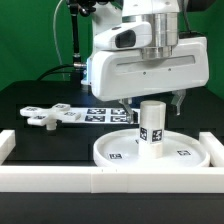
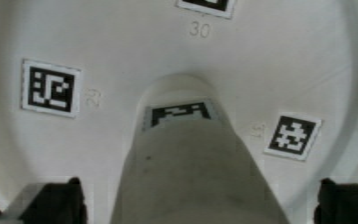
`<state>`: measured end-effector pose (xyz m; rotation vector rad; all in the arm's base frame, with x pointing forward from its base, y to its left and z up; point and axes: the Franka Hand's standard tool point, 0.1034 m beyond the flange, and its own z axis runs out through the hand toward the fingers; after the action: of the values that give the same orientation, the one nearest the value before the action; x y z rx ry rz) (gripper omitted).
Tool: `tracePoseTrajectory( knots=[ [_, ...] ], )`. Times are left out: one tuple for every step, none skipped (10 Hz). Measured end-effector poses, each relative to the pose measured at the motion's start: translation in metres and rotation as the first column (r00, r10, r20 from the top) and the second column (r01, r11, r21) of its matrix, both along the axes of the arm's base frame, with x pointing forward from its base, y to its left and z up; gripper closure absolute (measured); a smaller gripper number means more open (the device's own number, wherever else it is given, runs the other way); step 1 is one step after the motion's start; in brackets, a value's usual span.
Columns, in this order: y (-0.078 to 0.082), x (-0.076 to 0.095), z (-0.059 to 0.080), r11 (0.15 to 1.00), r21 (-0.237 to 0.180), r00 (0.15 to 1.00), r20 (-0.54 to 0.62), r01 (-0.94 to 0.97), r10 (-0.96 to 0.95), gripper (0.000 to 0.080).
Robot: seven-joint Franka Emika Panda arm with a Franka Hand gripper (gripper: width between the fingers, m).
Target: Assemble round table
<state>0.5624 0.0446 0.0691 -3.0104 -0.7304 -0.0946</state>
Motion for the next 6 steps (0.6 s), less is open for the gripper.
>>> tracePoseTrajectory(
  knots=[
    [-0.0007, 0.0, -0.0005, 0.995, -0.013, 0.995, 0.002, -0.103, 0.103, 0.015],
    [-0.0011, 0.0008, -0.0005, 0.984, -0.021, 0.984, 0.003, -0.18, 0.18, 0.015],
    [-0.0009, 0.0012, -0.0002, 0.961, -0.039, 0.962, 0.003, -0.274, 0.274, 0.015],
    [0.0001, 0.002, 0.0003, 0.938, -0.052, 0.939, 0.005, -0.342, 0.343, 0.015],
    [0.0002, 0.002, 0.0003, 0.917, -0.059, 0.919, 0.004, -0.393, 0.394, 0.015],
    [-0.0019, 0.0021, 0.0003, 0.893, -0.064, 0.895, 0.003, -0.445, 0.446, 0.015]
  ],
)
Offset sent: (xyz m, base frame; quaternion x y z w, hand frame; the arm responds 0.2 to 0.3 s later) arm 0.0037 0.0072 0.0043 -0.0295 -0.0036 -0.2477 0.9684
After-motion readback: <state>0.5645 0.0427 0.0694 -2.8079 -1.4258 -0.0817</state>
